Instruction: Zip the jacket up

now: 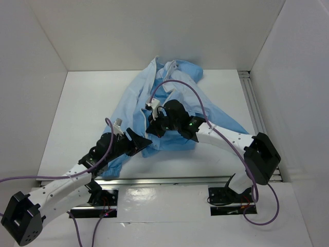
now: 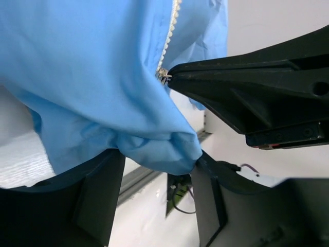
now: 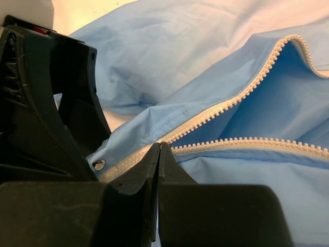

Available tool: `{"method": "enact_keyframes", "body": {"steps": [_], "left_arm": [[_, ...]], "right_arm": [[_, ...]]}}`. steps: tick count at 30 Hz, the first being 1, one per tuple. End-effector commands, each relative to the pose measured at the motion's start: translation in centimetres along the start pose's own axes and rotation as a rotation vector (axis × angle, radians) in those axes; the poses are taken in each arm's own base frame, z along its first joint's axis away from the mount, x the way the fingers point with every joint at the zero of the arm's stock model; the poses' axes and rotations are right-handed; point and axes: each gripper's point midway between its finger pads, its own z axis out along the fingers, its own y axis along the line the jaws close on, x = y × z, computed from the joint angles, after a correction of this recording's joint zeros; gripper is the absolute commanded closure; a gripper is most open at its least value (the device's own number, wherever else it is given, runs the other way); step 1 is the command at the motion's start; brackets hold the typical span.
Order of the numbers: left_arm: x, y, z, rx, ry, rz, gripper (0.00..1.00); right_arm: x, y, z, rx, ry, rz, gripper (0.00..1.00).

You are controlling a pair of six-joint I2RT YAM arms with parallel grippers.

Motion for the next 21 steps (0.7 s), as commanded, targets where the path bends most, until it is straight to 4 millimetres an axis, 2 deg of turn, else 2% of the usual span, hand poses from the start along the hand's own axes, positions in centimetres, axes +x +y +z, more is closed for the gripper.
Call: {"method": "enact_keyframes", "body": {"steps": [1, 2, 3, 4, 9, 12, 13, 15, 17, 21], "left_arm": [[-2.1, -0.8, 0.0, -0.043, -0.082, 0.077, 0.36], [-2.5, -1.2, -0.1, -0.048, -0.090, 0.088, 0.39], [-2.5, -0.4, 0.0, -0.079, -0.089, 0.097, 0.46], [-2.6, -0.9, -0.1, -0.071, -0.093, 0.098, 0.47], [-2.5, -0.5, 0.2, -0.092, -0.083, 0.104, 0.47], [-2.6, 0.0, 0.3, -0.118, -0.081, 0.102, 0.64], [-2.6, 0.0, 0.3, -0.119, -0.081, 0.102, 0.67], [-2.6, 0.3, 0.3, -0.133, -0.085, 0.092, 0.80], [-2.8, 0.2, 0.2, -0.140, -0.092, 0.092, 0.82], [-3.5, 0.4, -0.3, -0.158, -0.134, 0.085, 1.00]], "right_arm": [[-2.6, 0.5, 0.3, -0.016, -0.055, -0.014, 1.00], [-2.6, 0.5, 0.3, -0.016, -0.055, -0.014, 1.00], [-3.1, 0.6, 0.3, -0.016, -0.064, -0.017, 1.00], [-2.8, 0.5, 0.5, -0.016, -0.055, -0.014, 1.00], [-2.7, 0.4, 0.7, -0.015, -0.047, -0.011, 1.00], [-3.1, 0.8, 0.7, -0.024, -0.054, -0.017, 1.00], [-2.7, 0.7, 1.0, -0.024, -0.045, -0.014, 1.00], [-2.5, 0.7, 1.0, -0.023, -0.036, -0.011, 1.00], [-2.5, 0.7, 1.0, -0.023, -0.036, -0.011, 1.00], [-2.5, 0.7, 1.0, -0.023, -0.036, -0.011, 1.00]]}}
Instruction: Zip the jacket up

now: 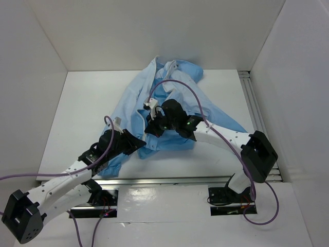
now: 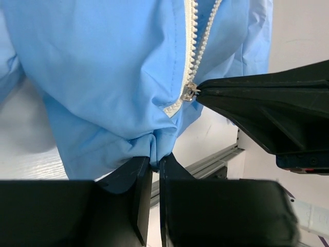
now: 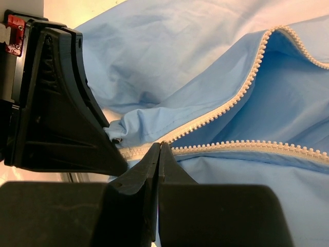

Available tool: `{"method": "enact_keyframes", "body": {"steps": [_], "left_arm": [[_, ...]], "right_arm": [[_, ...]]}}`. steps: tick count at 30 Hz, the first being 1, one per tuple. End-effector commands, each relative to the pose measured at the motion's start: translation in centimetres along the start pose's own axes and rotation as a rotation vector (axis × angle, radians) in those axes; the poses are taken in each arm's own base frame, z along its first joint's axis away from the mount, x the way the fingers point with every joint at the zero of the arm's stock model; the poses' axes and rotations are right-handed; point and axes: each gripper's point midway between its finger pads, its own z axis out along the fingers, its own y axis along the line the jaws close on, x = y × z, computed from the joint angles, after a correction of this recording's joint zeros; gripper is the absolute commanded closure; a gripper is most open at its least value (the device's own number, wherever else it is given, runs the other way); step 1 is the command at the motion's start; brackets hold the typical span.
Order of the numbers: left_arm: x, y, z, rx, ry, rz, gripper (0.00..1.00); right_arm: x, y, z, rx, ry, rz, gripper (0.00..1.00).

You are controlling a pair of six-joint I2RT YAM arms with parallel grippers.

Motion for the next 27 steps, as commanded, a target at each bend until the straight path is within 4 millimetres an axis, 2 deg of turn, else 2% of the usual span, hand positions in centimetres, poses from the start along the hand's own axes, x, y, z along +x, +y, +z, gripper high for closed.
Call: {"method": "enact_keyframes", "body": {"steps": [1, 5, 6, 8, 9, 11, 12, 13, 14, 15, 16, 17, 18, 19, 20, 21, 22, 23, 24, 26, 27], "left_arm": [[-2.0, -1.0, -0.6, -0.009, -0.084, -0.009, 1.00], [-1.7, 0.7, -1.7, -0.086, -0.082, -0.033, 1.00], [-1.7, 1.1, -2.0, -0.105, -0.084, -0.044, 1.00], [-1.2, 1.9, -2.7, -0.129, -0.073, -0.062, 1.00], [-0.6, 2.7, -2.6, -0.138, -0.057, -0.062, 1.00], [0.3, 3.3, -2.8, -0.138, -0.006, -0.078, 1.00], [0.9, 3.5, -2.9, -0.144, 0.020, -0.081, 1.00], [1.3, 3.7, -3.1, -0.149, 0.045, -0.088, 1.00], [1.3, 3.8, -3.2, -0.149, 0.046, -0.079, 1.00], [1.5, 3.8, -3.5, -0.148, 0.055, -0.080, 1.00], [1.9, 4.6, -3.7, -0.172, 0.067, -0.082, 1.00], [2.0, 4.6, -3.9, -0.173, 0.066, -0.092, 1.00], [2.2, 5.0, -4.1, -0.178, 0.069, -0.093, 1.00], [1.9, 4.8, -4.4, -0.166, 0.053, -0.091, 1.00], [2.2, 5.1, -4.8, -0.181, 0.059, -0.101, 1.00], [2.0, 5.4, -5.0, -0.189, 0.044, -0.099, 1.00], [1.5, 4.9, -5.4, -0.175, 0.024, -0.097, 1.00], [1.5, 4.8, -5.8, -0.179, 0.026, -0.098, 1.00], [1.4, 5.0, -6.0, -0.189, 0.017, -0.097, 1.00], [0.8, 4.2, -6.7, -0.177, 0.000, -0.095, 1.00], [0.6, 4.0, -7.0, -0.177, -0.011, -0.103, 1.00]], "right_arm": [[-2.6, 0.9, 0.1, -0.020, -0.051, -0.015, 1.00], [-2.4, -0.3, 0.0, 0.046, -0.044, -0.010, 1.00], [-3.2, -0.3, -0.3, 0.058, -0.065, -0.007, 1.00], [-4.3, -2.0, -0.9, 0.123, -0.102, 0.004, 1.00], [-4.8, -1.9, -1.0, 0.123, -0.114, 0.000, 1.00], [-6.4, -3.7, -1.6, 0.183, -0.155, -0.009, 1.00], [-7.9, -3.8, -1.9, 0.193, -0.185, -0.026, 1.00], [-8.7, -4.7, -2.1, 0.219, -0.203, -0.045, 1.00], [-9.6, -5.9, -2.8, 0.253, -0.223, -0.040, 1.00], [-9.7, -7.2, -2.3, 0.280, -0.219, -0.051, 1.00], [-11.4, -8.0, -2.6, 0.297, -0.249, -0.074, 1.00], [-11.9, -9.8, -3.0, 0.334, -0.256, -0.075, 1.00], [-11.7, -11.0, -2.3, 0.350, -0.242, -0.077, 1.00], [-12.9, -12.1, -2.6, 0.376, -0.261, -0.101, 1.00], [-13.2, -13.8, -2.9, 0.406, -0.262, -0.101, 1.00], [-12.4, -15.2, -2.1, 0.419, -0.239, -0.099, 1.00], [-13.9, -16.4, -2.3, 0.438, -0.271, -0.103, 1.00], [-14.3, -18.6, -3.0, 0.479, -0.273, -0.119, 1.00], [-14.2, -20.2, -3.2, 0.509, -0.266, -0.107, 1.00], [-14.6, -23.7, -2.9, 0.554, -0.281, -0.110, 1.00], [-14.5, -26.4, -4.1, 0.601, -0.282, -0.103, 1.00]]}}
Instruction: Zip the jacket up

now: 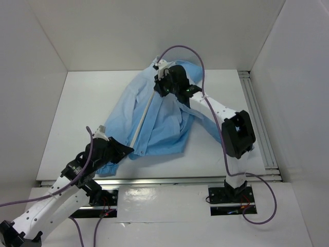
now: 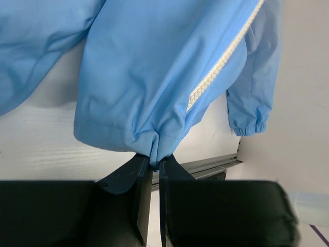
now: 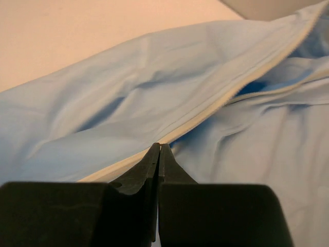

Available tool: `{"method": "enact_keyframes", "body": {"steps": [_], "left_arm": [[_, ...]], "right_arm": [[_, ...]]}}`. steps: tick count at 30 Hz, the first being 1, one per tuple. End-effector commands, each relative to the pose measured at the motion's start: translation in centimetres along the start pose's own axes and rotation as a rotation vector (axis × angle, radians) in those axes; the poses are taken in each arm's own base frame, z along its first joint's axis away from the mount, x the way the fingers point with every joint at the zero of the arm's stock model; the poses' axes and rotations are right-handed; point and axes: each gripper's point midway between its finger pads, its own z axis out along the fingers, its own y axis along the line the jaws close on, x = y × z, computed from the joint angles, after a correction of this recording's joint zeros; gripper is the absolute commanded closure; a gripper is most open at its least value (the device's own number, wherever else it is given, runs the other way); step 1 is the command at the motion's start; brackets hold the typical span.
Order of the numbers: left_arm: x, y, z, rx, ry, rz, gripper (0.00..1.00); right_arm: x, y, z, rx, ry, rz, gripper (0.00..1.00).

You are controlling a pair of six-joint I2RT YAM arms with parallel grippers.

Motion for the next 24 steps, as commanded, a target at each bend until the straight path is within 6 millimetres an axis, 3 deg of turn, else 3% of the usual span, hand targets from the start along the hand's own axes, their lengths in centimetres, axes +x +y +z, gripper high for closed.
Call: {"method": "enact_keyframes", "body": {"steps": [1, 2, 3, 4, 5, 7, 8, 9, 10, 11, 12, 17, 22, 23, 24], "left_arm": [[0.6, 1.3, -1.9, -0.086, 0.040, 0.001, 1.00], [0.4, 1.3, -2.3, -0.089, 0.031, 0.001, 1.00], [0.3, 1.5, -2.4, -0.105, 0.026, 0.002, 1.00], [0.4, 1.8, -3.0, -0.125, 0.033, -0.008, 1.00], [0.5, 2.1, -3.3, -0.141, 0.040, -0.008, 1.00], [0.5, 2.5, -3.9, -0.177, 0.043, -0.017, 1.00], [0.2, 2.2, -4.6, -0.177, 0.032, -0.027, 1.00], [0.4, 3.1, -5.2, -0.218, 0.038, -0.025, 1.00], [0.5, 3.2, -5.7, -0.225, 0.039, -0.037, 1.00], [0.2, 3.0, -6.3, -0.220, 0.024, -0.045, 1.00], [0.3, 3.4, -6.5, -0.232, 0.026, -0.055, 1.00], [0.9, 4.9, -8.6, -0.302, 0.045, -0.096, 1.00], [1.5, 5.7, -9.0, -0.340, 0.068, -0.096, 1.00], [1.9, 5.9, -8.7, -0.346, 0.098, -0.075, 1.00], [2.4, 5.8, -8.0, -0.350, 0.129, -0.069, 1.00]], "right_arm": [[-3.8, -10.3, 0.7, 0.227, -0.119, -0.051, 1.00], [-5.5, -11.9, 0.6, 0.250, -0.144, -0.050, 1.00], [-5.3, -14.5, 0.5, 0.288, -0.139, -0.038, 1.00], [-4.1, -15.8, 1.6, 0.293, -0.123, -0.030, 1.00], [-5.5, -17.1, 1.4, 0.314, -0.157, -0.035, 1.00], [-4.9, -20.3, 1.3, 0.358, -0.159, -0.014, 1.00], [-3.3, -21.6, 2.2, 0.369, -0.139, 0.011, 1.00], [-4.2, -22.6, 2.0, 0.385, -0.171, 0.020, 1.00], [-4.1, -24.3, 1.8, 0.409, -0.183, 0.022, 1.00], [-2.6, -25.4, 2.4, 0.427, -0.163, 0.033, 1.00], [-3.5, -25.8, 2.6, 0.440, -0.196, 0.032, 1.00], [-2.1, -31.5, 2.3, 0.565, -0.203, 0.030, 1.00], [-1.6, -32.8, 1.3, 0.593, -0.170, 0.025, 1.00], [-2.2, -32.8, 1.0, 0.596, -0.184, 0.011, 1.00], [-3.9, -32.7, -0.5, 0.595, -0.216, 0.001, 1.00]]}}
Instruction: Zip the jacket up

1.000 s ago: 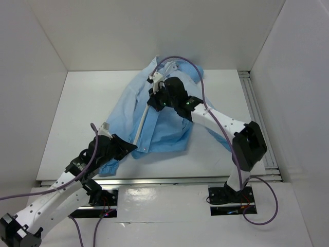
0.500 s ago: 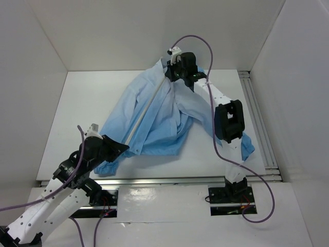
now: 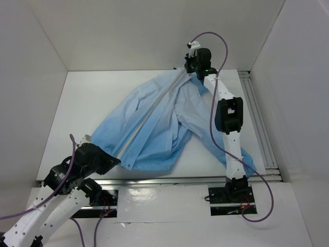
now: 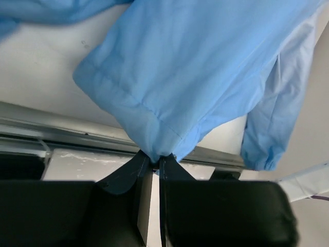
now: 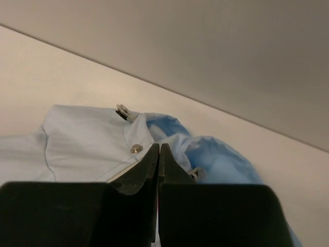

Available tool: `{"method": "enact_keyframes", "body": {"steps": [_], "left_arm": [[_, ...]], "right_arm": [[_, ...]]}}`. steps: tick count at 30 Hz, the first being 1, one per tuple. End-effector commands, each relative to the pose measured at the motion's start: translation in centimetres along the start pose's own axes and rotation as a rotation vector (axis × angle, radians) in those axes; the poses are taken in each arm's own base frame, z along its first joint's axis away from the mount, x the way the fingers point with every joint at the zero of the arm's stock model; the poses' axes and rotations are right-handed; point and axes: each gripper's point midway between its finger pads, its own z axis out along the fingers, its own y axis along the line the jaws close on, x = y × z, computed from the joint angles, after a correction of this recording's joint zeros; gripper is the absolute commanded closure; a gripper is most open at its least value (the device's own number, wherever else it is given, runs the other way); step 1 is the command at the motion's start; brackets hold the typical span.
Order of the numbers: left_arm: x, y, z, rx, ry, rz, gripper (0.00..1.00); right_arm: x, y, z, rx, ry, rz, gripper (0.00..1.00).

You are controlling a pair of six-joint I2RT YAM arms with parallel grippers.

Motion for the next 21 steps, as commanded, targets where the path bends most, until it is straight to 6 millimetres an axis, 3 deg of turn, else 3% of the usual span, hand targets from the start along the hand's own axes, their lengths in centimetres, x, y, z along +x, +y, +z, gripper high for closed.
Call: {"method": "enact_keyframes", "body": {"steps": [1, 4, 7, 8, 12, 14, 15, 17, 19, 21], "left_arm": [[2.7, 2.4, -0.4, -0.114, 0.149, 0.040, 1.00], [1.7, 2.2, 0.0, -0.125, 0.101, 0.054, 1.00], [-0.6, 1.3, -0.7, -0.130, -0.004, 0.099, 1.00], [-1.0, 1.3, -0.9, -0.144, -0.022, 0.101, 1.00], [-1.8, 1.1, -0.8, -0.186, -0.042, 0.143, 1.00], [-2.0, 0.5, 0.2, -0.190, -0.039, 0.158, 1.00], [-2.1, -1.2, 1.1, -0.125, -0.041, 0.193, 1.00], [-3.2, -2.6, 2.5, -0.108, -0.055, 0.181, 1.00], [-5.6, -4.7, 4.2, -0.099, -0.103, 0.201, 1.00], [-7.9, -5.3, 4.8, -0.117, -0.135, 0.249, 1.00]], "right_arm": [[-7.7, -7.6, -3.8, 0.236, -0.196, -0.071, 1.00], [-9.5, -8.6, -5.4, 0.278, -0.218, -0.078, 1.00], [-10.1, -11.5, -6.6, 0.363, -0.228, -0.049, 1.00], [-10.3, -13.3, -7.4, 0.412, -0.225, -0.041, 1.00], [-10.2, -16.8, -9.6, 0.495, -0.214, 0.002, 1.00], [-10.3, -18.0, -10.4, 0.527, -0.205, 0.019, 1.00], [-9.9, -18.8, -10.7, 0.546, -0.194, 0.023, 1.00], [-10.8, -18.6, -11.5, 0.545, -0.204, 0.032, 1.00], [-10.8, -19.1, -12.4, 0.565, -0.201, 0.036, 1.00], [-11.3, -19.1, -13.1, 0.579, -0.205, 0.028, 1.00]]}}
